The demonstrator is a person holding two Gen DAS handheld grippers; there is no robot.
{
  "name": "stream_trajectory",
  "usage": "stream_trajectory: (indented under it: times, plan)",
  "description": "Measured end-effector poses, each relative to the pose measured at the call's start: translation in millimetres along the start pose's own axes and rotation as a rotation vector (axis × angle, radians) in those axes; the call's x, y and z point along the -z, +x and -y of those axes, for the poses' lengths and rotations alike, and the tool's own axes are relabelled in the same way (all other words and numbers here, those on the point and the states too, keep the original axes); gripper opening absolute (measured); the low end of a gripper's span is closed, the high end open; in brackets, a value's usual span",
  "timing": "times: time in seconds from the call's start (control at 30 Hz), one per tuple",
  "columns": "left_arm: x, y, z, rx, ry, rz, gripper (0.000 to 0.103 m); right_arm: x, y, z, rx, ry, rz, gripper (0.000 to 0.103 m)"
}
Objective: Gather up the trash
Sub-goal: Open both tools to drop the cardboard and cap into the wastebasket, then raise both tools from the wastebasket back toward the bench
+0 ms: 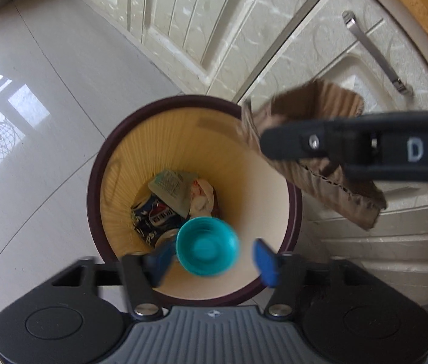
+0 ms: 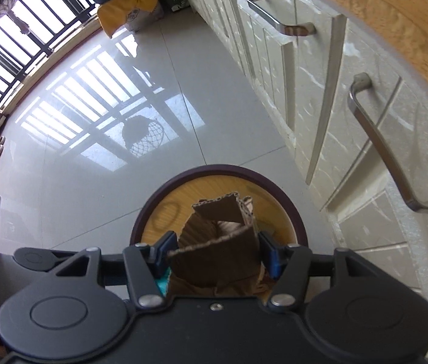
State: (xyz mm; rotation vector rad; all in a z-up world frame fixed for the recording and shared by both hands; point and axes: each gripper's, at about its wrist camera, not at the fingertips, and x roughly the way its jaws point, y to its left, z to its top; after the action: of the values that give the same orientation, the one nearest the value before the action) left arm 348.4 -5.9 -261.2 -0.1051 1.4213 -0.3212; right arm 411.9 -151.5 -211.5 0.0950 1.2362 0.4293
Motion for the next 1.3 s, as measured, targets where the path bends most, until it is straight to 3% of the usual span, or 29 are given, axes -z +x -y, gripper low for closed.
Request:
stream_trajectory:
  times: [0.07,0.23,0.37,0.67,0.87,1.13,1.3]
  plan:
    - [0.4,0.0,-2.3,0.003,-0.01,-0.005,0.094,-1.8,0.0,-3.6,-0.012,-0.014,0.015,0.067]
    - [-2.9,2.5,-5.1,-0.013,-0.02,-0.018,0.099,-0.6,4.8,-7.0,-0.008,-0.056,0.018,0.079]
    - [-4.2,1.1,-8.0,-0.017,-0.025,-0.018,0.103,3.5,13.6,-1.6,0.009,-0.057,0.01,0.082]
    - [-3.5,-3.7,-13.7,-0.038,-0.04,-0.002,0.103,17.4,10.9,14.2,0.047,-0.064,-0.012,0.084]
    - [-3.1,-4.3,-16.6,-0.048,-0.058,0.02,0.103,28.1,3.0,20.5,0.066,-0.063,-0.011,0.089]
    - [-0.8,-11.6,-24.7,-0.065,-0.09,0.049,0.103,38.6,-11.4,19.9,0.083,-0.052,0.022,0.103]
    - [3.2,-20.7,-28.7,-0.076,-0.099,0.074,0.103,46.7,-17.1,21.8,0.127,-0.038,0.036,0.103]
